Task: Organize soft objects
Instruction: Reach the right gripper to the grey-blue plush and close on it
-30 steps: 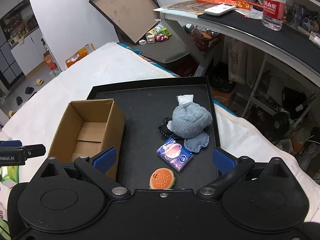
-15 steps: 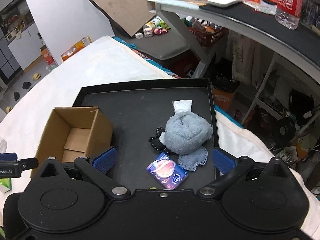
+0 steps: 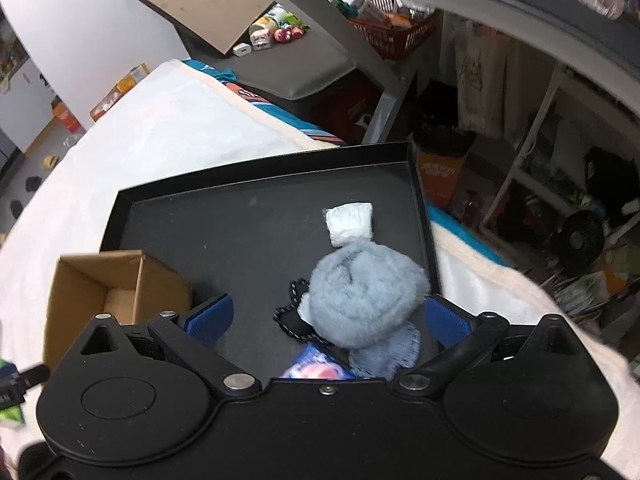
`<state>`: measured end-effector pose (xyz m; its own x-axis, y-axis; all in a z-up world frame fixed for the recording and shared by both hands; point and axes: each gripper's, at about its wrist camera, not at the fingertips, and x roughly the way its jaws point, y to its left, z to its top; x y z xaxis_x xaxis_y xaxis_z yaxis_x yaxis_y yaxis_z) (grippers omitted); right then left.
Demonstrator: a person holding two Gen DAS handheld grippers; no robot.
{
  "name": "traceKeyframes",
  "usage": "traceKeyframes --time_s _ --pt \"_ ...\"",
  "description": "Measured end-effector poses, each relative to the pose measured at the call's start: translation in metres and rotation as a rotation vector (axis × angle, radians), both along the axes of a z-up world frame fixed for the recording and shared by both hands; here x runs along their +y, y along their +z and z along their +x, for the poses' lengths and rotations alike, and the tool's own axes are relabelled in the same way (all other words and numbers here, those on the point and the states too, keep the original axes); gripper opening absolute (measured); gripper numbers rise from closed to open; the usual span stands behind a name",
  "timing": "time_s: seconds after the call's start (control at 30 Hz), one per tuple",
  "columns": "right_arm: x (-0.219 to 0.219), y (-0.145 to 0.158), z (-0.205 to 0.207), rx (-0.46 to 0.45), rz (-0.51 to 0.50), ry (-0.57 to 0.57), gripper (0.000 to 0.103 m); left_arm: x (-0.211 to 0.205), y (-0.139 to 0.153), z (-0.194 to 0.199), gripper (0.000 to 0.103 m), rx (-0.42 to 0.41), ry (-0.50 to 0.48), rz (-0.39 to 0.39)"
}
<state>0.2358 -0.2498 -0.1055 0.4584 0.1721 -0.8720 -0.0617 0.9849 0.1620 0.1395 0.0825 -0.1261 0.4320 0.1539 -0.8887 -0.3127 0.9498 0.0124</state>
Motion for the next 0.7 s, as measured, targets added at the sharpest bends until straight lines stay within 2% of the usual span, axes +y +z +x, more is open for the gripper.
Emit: traceKeyframes --time_s 0.27,0.37,0.43,0.5,0.6,0.7 --pt "-0.005 -0.022 0.020 0.064 0.065 -0.042 0.103 0.002 -0.020 0.009 0.067 0.052 0.017 -0.013" --pt "-0.007 -0.036 0.024 0.086 0.044 -0.057 0.103 -0.001 -0.028 0.013 0.062 0.068 0.021 -0.008" --pt "-0.009 -0.047 0.027 0.111 0.045 -0.062 0.103 -0.001 -0.035 0.014 0.054 0.082 0.026 -0.018" --pt "-0.009 -0.057 0.029 0.137 0.042 -0.061 0.103 0.000 -0.041 0.015 0.036 0.097 0.036 -0.033" --pt "-0.009 -0.066 0.032 0.153 0.025 -0.051 0.103 0.004 -0.045 0.019 0.018 0.097 0.069 -0.057" --pt "-0.012 -0.071 0.036 0.159 0.033 -0.058 0.103 0.002 -0.042 0.024 0.014 0.077 0.085 -0.064"
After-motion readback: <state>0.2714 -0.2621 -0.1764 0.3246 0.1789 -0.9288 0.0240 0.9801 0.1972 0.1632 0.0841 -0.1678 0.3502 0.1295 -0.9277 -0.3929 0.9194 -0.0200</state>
